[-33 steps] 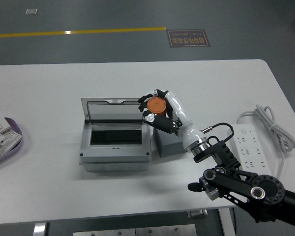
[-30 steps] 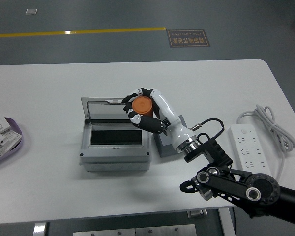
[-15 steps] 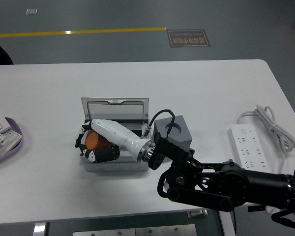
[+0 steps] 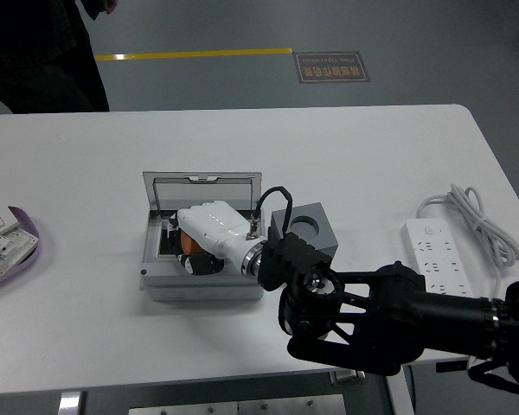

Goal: Pick up the cylinder from the cube,place it in the box,flap close box

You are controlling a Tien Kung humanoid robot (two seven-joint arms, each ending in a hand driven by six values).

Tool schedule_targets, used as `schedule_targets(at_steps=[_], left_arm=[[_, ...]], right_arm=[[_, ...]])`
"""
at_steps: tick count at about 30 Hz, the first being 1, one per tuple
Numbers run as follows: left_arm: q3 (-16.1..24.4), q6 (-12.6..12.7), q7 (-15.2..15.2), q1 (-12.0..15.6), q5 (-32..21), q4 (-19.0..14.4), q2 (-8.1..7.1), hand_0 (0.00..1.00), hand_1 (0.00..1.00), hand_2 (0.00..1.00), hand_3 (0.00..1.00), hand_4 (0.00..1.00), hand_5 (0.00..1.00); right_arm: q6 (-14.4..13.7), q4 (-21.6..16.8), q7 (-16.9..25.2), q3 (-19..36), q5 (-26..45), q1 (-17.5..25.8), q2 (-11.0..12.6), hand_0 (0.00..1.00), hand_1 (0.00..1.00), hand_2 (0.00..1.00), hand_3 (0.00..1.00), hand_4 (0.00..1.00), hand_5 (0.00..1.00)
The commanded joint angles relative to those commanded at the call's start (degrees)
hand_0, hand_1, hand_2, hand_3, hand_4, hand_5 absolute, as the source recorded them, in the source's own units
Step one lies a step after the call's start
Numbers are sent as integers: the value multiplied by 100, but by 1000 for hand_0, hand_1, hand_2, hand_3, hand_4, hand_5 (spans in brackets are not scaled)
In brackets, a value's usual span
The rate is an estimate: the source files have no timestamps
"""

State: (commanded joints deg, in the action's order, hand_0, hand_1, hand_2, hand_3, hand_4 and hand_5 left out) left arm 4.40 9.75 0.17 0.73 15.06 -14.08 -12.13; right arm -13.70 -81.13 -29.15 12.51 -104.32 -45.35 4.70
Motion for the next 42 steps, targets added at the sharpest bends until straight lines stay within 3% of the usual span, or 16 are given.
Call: schedule_targets(at_steps=[5,6,9,17,18,23,24,34,42], left_arm=[[19,-3,14,-6,35,-4,2,512,549,555,595,711,144],[23,-3,17,-7,43,-5,2,512,549,555,595,711,145],[30,-6,24,-13,64,-9,3,512,549,555,595,711,145],[10,-2,-2,-14,40,-13,-1,511,549,555,595,711,145],[10,-2,-2,-15,43,-14,-2,512,550,555,595,711,146],[7,-1,-1,-21,52,-16,-6,512,550,555,595,711,146],[6,-1,-1,-22,52,-17,-7,511,551,558,598,712,141],[-1,-5,-24,-32,49,-27,2,511,549,558,598,711,143],[-16,-5,-8,-11,40,-32,26,511,551,560,598,713,149]], right_arm=[[-83,27,-28,-11,-28,-2,-7,739,683,693,693,401,223],[-92,36,-22,-14,-18,-2,-9,755,679,702,696,460,253],[-109,65,19,-17,10,3,-11,755,679,702,696,460,253],[-74,168,353,16,116,25,-5,756,681,708,697,493,272],[-81,173,388,22,118,27,-4,758,679,710,751,742,402],[-137,212,524,50,131,35,-1,758,679,710,751,742,402],[-150,219,547,53,134,37,-2,759,683,705,783,998,595],[-365,184,739,125,427,105,49,791,698,713,832,998,633],[-1021,-588,1436,500,1724,273,481,793,692,707,830,998,637]])
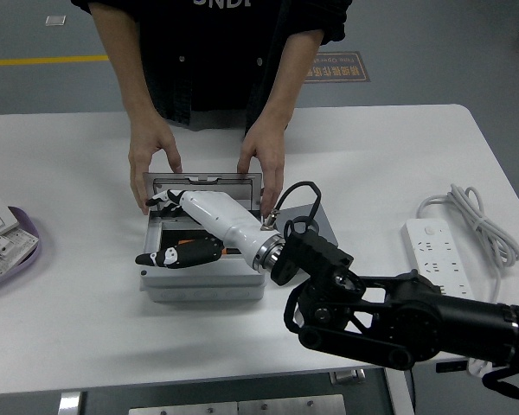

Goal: Pick up the cylinder from the cube,place it in the box,flap close box

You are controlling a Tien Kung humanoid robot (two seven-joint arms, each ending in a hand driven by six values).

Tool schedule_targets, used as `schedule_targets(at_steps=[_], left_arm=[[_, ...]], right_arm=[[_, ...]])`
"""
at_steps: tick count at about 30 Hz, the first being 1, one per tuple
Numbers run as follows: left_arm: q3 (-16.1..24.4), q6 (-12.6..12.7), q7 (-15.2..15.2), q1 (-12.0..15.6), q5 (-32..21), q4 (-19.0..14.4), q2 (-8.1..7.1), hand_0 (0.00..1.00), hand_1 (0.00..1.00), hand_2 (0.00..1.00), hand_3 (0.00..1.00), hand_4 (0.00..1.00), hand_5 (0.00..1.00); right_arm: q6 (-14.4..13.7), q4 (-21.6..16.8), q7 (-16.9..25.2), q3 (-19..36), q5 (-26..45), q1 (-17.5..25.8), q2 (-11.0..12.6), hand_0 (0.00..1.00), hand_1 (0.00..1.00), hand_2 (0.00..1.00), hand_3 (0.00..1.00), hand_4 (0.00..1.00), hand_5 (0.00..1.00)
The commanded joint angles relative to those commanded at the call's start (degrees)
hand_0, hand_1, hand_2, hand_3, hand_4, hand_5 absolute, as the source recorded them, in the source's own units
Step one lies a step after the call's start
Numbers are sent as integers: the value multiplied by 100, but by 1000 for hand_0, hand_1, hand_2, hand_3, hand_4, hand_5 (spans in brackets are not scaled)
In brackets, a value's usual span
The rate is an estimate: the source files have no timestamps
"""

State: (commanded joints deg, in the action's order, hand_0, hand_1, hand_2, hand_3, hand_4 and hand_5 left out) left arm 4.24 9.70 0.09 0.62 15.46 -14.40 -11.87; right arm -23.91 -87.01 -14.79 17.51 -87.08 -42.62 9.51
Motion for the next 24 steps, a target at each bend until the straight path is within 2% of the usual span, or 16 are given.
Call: schedule_targets(at_steps=[3,5,6,11,12,17,18,20,24], left_arm=[[7,-3,12,0,18,-3,1,511,551,560,598,713,149],[8,-5,14,-8,25,-4,-3,511,551,560,598,713,149],[7,-6,13,-11,24,-4,-6,511,551,559,598,709,164],[16,-13,19,-30,41,-9,-28,511,551,559,598,709,164],[20,-14,22,-32,46,-10,-30,510,551,559,598,708,171],[25,-18,29,-44,52,-16,-34,510,551,559,598,708,171],[31,-19,34,-44,60,-15,-32,510,550,558,596,708,175],[41,-19,40,-45,72,-14,-30,510,550,558,596,708,175],[47,-17,45,-45,81,-13,-24,510,550,557,597,709,175]], right_arm=[[-135,-301,64,229,394,-135,198,793,692,707,830,998,637],[-149,-321,-23,327,428,-288,303,793,692,707,830,998,637],[-150,-264,-51,339,445,-372,340,768,670,679,762,919,513],[-133,335,-66,107,720,-846,405,768,670,679,762,919,513],[-131,461,-47,31,798,-908,398,738,643,655,733,884,509],[-96,1055,4,-354,1064,-1054,393,738,643,655,733,884,509],[-93,1073,-2,-394,1055,-1050,406,733,635,648,726,847,503],[-84,1001,-30,-452,999,-1025,448,733,635,648,726,847,503],[-52,603,-131,-512,770,-929,577,715,635,646,725,830,493]])
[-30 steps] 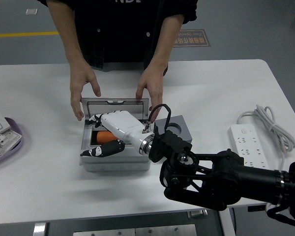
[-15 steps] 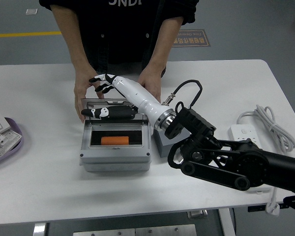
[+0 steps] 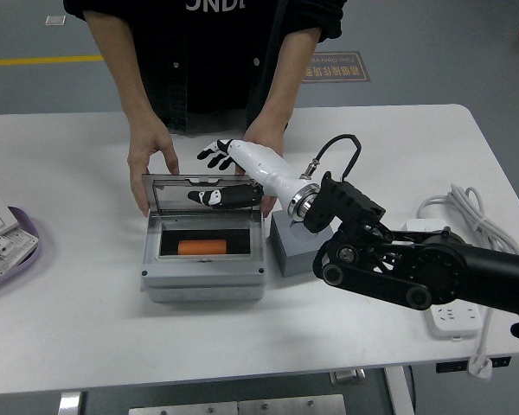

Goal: Pick up the cylinder from the cube,place it in the box,flap close box

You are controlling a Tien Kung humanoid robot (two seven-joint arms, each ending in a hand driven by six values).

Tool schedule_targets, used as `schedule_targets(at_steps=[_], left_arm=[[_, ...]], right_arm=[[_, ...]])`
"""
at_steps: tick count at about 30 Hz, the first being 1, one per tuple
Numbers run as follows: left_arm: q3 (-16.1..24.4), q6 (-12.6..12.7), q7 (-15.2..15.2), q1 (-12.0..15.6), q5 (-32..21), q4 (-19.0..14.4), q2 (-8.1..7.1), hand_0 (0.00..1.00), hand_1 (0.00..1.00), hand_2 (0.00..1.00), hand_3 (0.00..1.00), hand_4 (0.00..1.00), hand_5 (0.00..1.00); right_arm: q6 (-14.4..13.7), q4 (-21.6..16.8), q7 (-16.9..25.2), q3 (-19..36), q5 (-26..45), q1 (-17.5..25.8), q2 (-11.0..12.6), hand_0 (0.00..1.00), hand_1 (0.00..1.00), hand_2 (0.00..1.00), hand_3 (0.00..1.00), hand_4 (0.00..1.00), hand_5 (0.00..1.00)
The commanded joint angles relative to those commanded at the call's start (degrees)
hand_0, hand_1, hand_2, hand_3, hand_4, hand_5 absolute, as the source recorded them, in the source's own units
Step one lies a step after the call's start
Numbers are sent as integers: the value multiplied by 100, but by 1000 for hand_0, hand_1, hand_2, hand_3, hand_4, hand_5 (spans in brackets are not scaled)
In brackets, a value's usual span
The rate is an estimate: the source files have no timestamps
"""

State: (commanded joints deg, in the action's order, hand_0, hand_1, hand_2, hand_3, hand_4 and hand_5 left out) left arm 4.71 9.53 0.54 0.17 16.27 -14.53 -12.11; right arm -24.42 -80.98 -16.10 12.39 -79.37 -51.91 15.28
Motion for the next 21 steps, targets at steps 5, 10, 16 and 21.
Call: schedule_targets(at_steps=[5,10,16,21], left_arm=[[-2,5,1,13,-5,5,9,510,550,557,597,709,175],[-4,13,-3,24,-11,14,13,510,550,558,597,710,174],[-23,18,-16,9,-25,13,19,510,550,557,596,709,174],[-18,19,-15,8,-19,14,29,510,551,557,596,713,168]], right_arm=[[73,-632,-165,-65,-296,161,225,715,635,646,725,830,493],[154,-1184,-178,-162,-193,291,333,671,632,644,726,817,488],[306,-1163,-99,-176,71,399,293,624,622,644,728,796,486],[369,-1038,11,-56,307,519,291,623,626,649,720,748,477]])
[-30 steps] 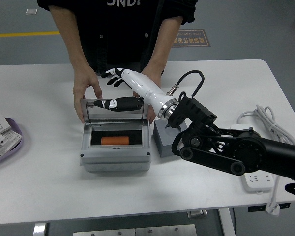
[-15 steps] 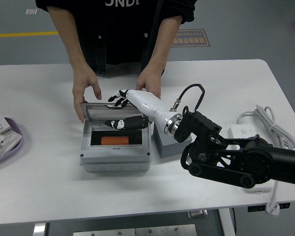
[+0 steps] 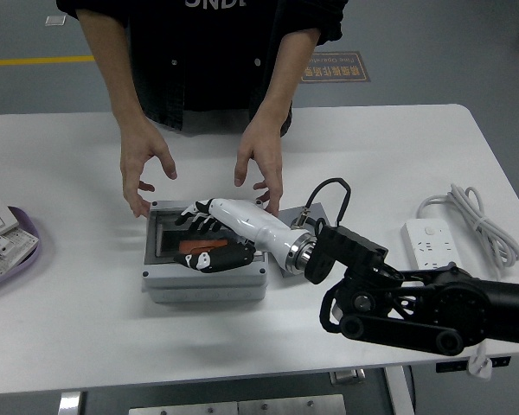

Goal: Pick up the cylinder from the cube,place it in the box,flap close box

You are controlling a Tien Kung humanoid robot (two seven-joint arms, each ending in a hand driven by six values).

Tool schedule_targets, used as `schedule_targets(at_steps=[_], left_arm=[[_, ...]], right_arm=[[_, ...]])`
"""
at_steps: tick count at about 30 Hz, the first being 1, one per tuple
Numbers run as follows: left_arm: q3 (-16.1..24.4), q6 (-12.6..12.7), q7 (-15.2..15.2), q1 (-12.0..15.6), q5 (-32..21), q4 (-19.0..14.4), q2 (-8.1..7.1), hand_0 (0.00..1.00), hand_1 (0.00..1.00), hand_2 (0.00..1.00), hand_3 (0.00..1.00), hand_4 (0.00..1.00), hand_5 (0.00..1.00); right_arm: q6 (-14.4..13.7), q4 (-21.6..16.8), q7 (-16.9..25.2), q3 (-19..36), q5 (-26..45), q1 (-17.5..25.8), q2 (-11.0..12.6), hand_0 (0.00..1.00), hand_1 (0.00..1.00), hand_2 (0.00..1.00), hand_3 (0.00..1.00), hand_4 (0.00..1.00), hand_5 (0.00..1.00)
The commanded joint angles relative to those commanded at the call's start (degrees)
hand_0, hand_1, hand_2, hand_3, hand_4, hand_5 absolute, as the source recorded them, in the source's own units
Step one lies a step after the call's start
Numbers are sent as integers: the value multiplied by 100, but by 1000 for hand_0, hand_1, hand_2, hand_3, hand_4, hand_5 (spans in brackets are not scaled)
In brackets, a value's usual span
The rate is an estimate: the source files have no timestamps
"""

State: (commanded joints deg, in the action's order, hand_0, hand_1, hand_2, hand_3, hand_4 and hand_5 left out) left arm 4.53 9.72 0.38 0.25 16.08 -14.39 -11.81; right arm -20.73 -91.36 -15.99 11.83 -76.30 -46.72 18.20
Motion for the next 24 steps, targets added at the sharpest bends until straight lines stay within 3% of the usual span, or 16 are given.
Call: schedule_targets(at_steps=[5,16,24], left_arm=[[3,2,0,18,-3,4,4,510,550,557,596,714,163],[14,12,0,62,21,13,30,510,550,558,596,715,160],[50,13,14,90,103,12,20,510,550,557,596,715,159]], right_arm=[[-45,-127,43,501,-11,185,226,646,632,659,743,730,475],[-490,-1057,535,2051,-354,1148,1080,648,627,657,726,732,464],[-677,-935,1141,3099,-155,2024,1150,645,621,648,707,723,452]])
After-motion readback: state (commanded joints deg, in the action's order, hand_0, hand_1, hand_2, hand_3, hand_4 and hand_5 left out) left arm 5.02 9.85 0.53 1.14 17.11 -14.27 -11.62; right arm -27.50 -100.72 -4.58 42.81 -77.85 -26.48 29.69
